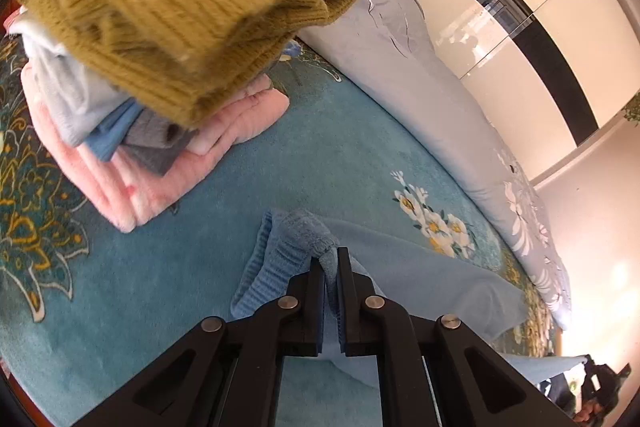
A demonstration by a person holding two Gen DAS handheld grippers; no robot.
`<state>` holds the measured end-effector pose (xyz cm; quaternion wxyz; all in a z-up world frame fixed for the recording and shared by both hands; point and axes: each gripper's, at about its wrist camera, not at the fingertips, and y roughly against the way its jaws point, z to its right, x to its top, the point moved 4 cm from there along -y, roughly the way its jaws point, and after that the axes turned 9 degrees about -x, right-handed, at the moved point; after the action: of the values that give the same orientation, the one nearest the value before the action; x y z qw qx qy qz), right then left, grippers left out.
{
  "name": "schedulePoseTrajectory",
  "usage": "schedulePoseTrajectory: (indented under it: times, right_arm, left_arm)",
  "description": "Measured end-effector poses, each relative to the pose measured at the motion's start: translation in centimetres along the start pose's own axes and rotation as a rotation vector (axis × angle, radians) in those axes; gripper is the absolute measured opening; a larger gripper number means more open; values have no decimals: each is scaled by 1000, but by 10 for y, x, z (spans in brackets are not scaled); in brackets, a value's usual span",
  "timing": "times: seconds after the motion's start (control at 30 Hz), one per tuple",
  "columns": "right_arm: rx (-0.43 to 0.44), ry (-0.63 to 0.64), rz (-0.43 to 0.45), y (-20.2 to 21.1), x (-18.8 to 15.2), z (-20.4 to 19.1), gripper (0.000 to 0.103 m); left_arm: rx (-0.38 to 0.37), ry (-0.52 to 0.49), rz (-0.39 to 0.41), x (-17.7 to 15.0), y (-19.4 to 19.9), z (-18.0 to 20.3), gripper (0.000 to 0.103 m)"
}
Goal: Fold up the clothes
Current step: 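Hold the waistband with the left tool while the right tool folds the pants toward it, then open both tools to release the folded pants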
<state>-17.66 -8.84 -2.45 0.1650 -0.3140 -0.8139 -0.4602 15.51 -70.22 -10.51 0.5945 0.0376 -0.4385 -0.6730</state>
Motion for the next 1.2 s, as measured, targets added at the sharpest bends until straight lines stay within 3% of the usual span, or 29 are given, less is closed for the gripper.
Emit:
schedulePoseTrajectory:
  times: [0.23,0.4,0.6,0.73,0.83,0.87,0.9,0.93,1.0,1.1,1.2]
  right_arm:
    - [-123,53,-68,-114,30,-41,4]
    - [-198,87,-127,-190,26,-52,4]
    - [-257,116,-182,-250,7,-51,4]
    - [-264,133,-221,-265,-5,-43,5]
    - [-234,147,-211,-258,-6,-43,8]
    - [-223,150,-207,-255,-6,-44,22]
    - [-210,156,-207,-250,-6,-46,47]
    - [-193,177,-198,-243,-5,-50,55]
    - [-159,218,-179,-229,-4,-57,57]
    - [-133,280,-146,-203,-2,-63,57]
    - [-128,264,-151,-189,-5,-45,57]
  left_arm:
    - [129,-58,0,12,-54,3,7]
    - [205,-59,0,17,-79,-8,7]
    - [224,-94,-28,16,-92,-12,7]
    - [223,-117,-33,16,-92,-7,10]
    - [187,-118,-25,15,-84,0,21]
    - [175,-120,-19,15,-81,2,31]
    - [164,-129,-6,16,-75,6,38]
    - [154,-138,9,16,-68,10,50]
    - [146,-168,45,15,-52,19,57]
    - [203,-181,57,5,-32,20,61]
    - [237,-100,29,-18,-20,-2,61]
